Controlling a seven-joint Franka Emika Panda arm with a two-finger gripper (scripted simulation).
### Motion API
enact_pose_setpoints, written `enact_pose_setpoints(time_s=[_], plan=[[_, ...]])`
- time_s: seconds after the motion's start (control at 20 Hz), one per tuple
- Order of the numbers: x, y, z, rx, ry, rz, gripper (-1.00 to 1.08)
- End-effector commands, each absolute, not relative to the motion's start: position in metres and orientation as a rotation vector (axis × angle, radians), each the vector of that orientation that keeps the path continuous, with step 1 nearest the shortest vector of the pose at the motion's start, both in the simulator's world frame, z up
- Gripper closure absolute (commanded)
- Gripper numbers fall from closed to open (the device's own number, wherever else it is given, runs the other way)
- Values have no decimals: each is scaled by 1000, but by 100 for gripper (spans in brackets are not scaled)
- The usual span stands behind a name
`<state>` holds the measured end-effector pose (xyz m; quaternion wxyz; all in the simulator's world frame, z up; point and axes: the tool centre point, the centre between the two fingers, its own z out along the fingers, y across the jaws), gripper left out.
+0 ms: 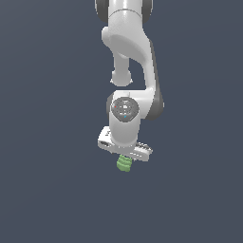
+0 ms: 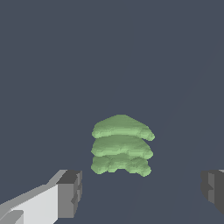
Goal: Pick up the object and move it to a goal position.
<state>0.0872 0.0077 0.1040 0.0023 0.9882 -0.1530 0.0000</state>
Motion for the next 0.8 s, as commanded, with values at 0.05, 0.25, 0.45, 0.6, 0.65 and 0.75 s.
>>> enact_pose_setpoints(time_s=[0.05, 0.25, 0.45, 0.6, 0.65, 0.75], plan=[[95, 11, 96, 3095, -527, 1, -92], [99, 13, 91, 3092, -554, 0, -92], [100, 13, 91, 3092, -556, -1, -92], [100, 13, 87, 3092, -556, -1, -92], [100, 13, 84, 3092, -556, -1, -92], [99, 13, 75, 3092, -556, -1, -92]])
